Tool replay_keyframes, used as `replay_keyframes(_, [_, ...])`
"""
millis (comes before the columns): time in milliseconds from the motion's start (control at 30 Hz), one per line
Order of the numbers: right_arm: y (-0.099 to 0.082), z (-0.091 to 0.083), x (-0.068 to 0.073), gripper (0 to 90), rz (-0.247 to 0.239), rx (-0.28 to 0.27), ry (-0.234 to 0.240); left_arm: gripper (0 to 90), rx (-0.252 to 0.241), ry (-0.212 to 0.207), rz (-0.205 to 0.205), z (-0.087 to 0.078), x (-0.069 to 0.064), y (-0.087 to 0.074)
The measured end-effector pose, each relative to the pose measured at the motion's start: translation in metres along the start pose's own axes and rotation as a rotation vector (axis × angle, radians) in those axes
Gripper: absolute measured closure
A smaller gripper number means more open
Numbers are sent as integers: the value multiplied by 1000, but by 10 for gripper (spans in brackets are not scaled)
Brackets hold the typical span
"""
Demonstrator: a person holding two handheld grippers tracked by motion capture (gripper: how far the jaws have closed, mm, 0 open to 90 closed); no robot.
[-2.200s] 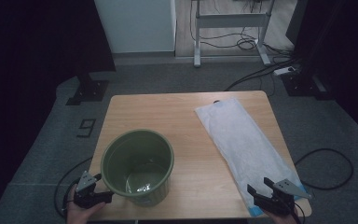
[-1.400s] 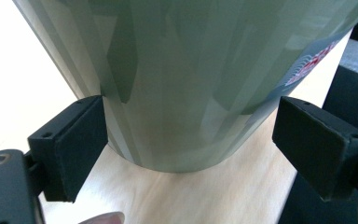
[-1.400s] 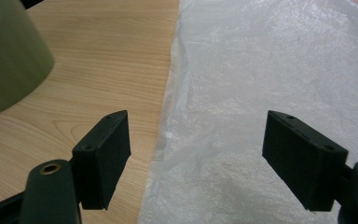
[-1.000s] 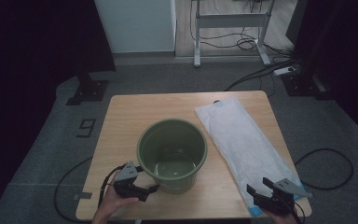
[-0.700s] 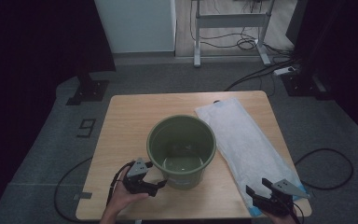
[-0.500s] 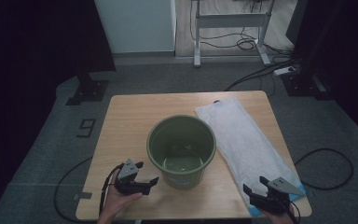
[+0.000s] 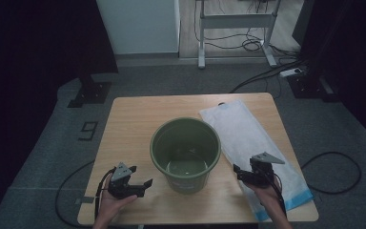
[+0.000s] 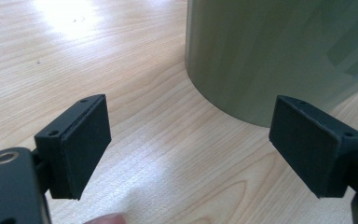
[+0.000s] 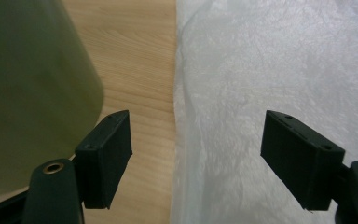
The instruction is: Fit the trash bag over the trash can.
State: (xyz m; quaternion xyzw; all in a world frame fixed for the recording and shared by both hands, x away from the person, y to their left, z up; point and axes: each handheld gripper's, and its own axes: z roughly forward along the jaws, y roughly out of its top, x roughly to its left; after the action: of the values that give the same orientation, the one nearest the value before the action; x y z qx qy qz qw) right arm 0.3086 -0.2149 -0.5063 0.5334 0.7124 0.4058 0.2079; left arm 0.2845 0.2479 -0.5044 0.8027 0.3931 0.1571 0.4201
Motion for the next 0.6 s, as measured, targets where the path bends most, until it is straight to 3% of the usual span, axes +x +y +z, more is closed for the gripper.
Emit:
replay_keyframes(233, [6, 28, 4, 271, -24, 71, -55, 131, 8, -2, -5, 3, 2, 0])
replay_keyframes(600, [-7, 44, -3, 317, -38, 162, -112, 132, 25, 3, 3, 4, -2, -2])
